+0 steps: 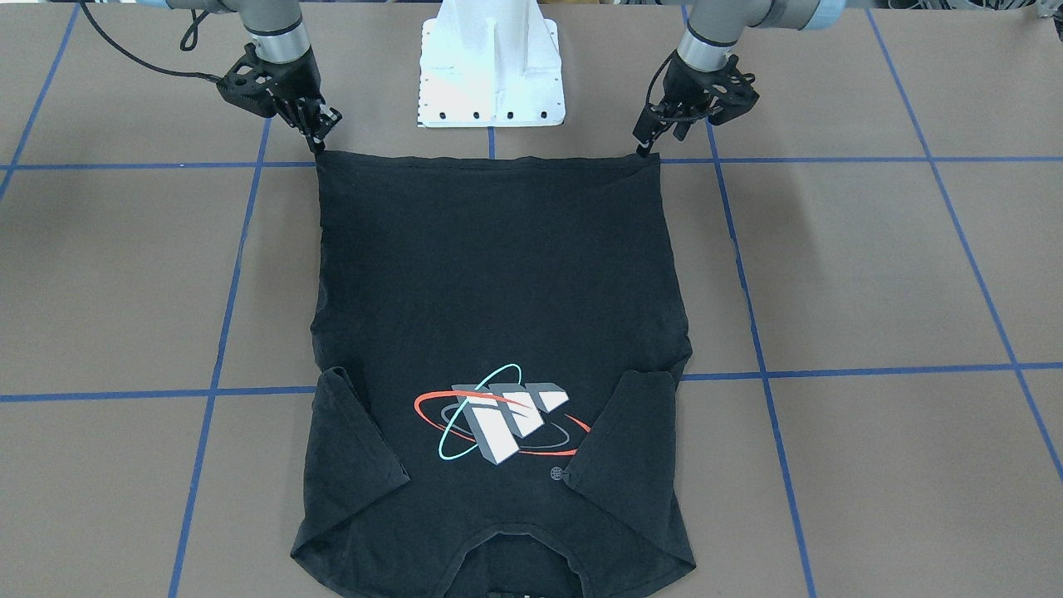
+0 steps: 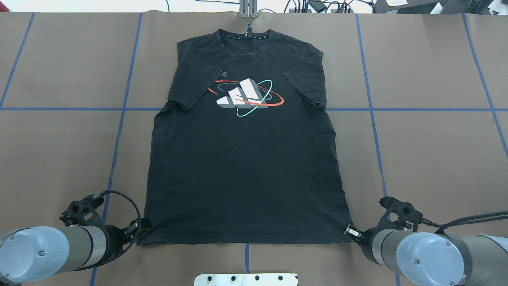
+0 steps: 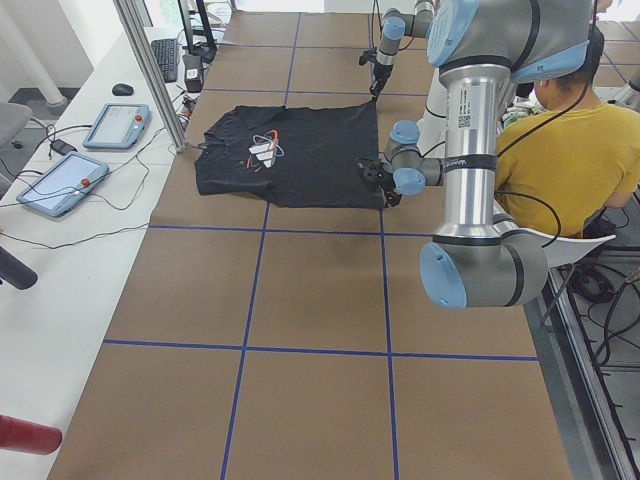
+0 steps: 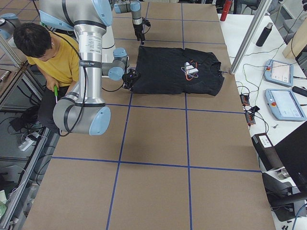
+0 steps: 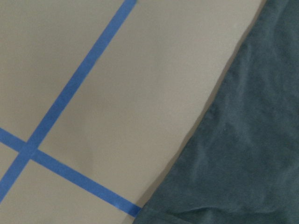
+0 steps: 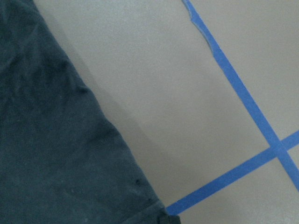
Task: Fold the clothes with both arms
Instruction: 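Grasp the near hem corners with both grippers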
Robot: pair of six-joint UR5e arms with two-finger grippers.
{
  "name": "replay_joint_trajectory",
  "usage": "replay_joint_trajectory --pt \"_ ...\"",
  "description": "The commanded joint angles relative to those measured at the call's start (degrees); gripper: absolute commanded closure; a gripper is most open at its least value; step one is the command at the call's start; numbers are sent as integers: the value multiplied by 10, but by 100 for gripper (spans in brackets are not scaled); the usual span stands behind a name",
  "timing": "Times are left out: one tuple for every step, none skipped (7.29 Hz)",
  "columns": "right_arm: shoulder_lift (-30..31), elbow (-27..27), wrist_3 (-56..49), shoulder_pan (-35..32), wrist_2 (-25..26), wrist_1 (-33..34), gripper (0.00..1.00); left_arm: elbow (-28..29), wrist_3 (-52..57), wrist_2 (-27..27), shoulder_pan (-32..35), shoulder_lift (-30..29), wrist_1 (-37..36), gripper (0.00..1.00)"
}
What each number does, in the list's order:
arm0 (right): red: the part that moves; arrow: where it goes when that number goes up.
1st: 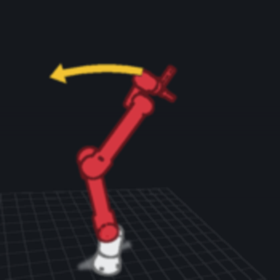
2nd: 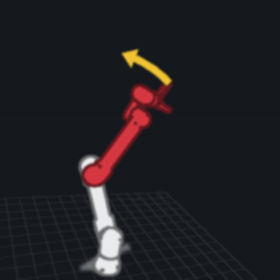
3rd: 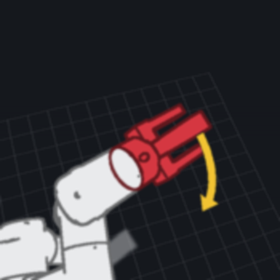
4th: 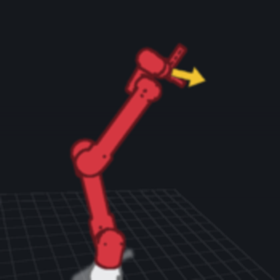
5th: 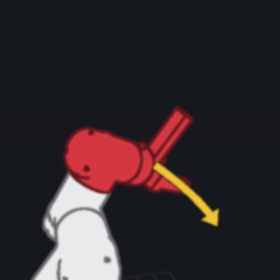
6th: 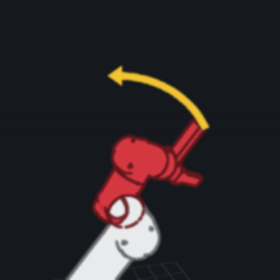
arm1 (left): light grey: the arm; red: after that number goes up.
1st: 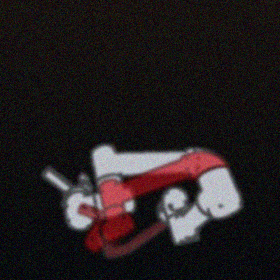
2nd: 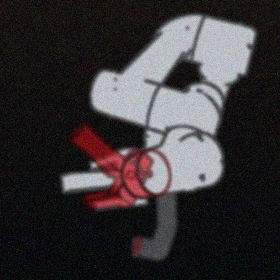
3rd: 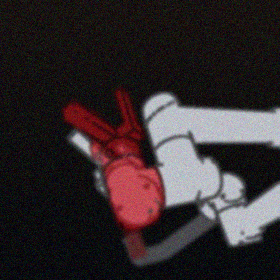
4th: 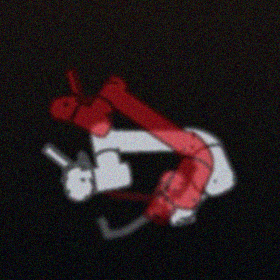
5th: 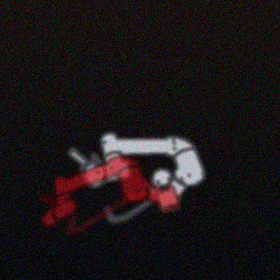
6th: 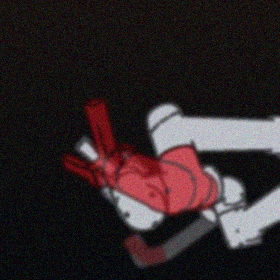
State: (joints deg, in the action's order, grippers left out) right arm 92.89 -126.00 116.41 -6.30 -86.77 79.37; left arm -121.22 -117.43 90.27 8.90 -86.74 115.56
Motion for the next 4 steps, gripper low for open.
replay_joint_trajectory --pt "0 1 0 1 -1 0 100 14 -3 0 -5 -1 10 15" --pt "-1 1 0 1 -1 0 100 13 -4 0 -5 -3 10 19" --pt "-1 1 0 1 -1 0 100 21 -3 0 -6 -2 11 24" --pt "-1 1 -1 1 -1 0 100 24 -4 0 -6 -9 11 28"
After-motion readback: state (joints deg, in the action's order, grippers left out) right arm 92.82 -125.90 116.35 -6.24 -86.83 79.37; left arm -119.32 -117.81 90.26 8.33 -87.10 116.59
